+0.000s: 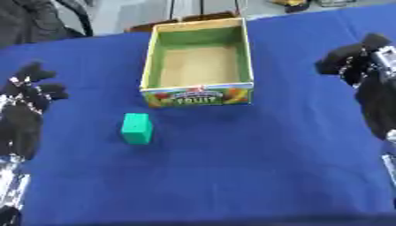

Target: Pick up objects on the table and place them in the box.

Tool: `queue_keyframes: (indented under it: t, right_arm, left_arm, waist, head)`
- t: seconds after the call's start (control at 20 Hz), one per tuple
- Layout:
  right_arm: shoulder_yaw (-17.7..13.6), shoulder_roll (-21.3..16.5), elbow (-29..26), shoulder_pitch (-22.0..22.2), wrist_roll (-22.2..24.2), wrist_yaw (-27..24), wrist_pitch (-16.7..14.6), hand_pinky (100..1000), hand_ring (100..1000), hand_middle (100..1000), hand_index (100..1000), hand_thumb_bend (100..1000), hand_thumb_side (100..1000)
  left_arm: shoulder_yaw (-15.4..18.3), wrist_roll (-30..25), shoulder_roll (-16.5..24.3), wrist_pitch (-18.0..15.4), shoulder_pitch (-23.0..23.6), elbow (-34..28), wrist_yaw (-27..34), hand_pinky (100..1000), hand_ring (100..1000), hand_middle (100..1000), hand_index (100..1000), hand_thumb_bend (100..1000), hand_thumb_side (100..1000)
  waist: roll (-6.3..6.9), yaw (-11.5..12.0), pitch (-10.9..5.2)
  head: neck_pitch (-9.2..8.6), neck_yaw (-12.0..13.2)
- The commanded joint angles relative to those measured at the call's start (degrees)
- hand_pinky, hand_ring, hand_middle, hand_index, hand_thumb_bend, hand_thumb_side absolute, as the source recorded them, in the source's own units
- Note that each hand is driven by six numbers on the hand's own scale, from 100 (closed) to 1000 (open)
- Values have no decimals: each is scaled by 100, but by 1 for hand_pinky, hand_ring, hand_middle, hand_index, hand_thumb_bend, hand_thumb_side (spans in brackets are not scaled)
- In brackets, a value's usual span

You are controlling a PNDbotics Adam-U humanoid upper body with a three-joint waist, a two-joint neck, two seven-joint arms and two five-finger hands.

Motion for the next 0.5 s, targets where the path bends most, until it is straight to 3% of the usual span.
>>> queue_keyframes:
  t: [0.05, 0.35, 0.5]
  right_arm:
    - [-43, -48, -96, -68, -26, 27, -5, 720, 664, 552, 629, 100, 920]
    - [-44, -47, -96, -66, -37, 26, -3, 719, 664, 551, 629, 100, 921]
    - [-42, -47, -96, -66, -39, 23, -2, 719, 663, 551, 629, 100, 922]
  left_arm:
    - [66, -13, 85, -3, -45, -84, -1, 663, 648, 693, 845, 741, 853]
    - [63, -28, 101, 6, -50, -79, -8, 666, 649, 693, 846, 722, 820]
    - [56, -70, 142, 14, -66, -84, -34, 676, 652, 697, 848, 706, 749]
  waist:
    - [-39, 8, -102]
    - [-39, 5, -99]
    - [-36, 2, -103]
  head:
    - [-27, 9]
    - [-26, 8]
    - [-27, 10]
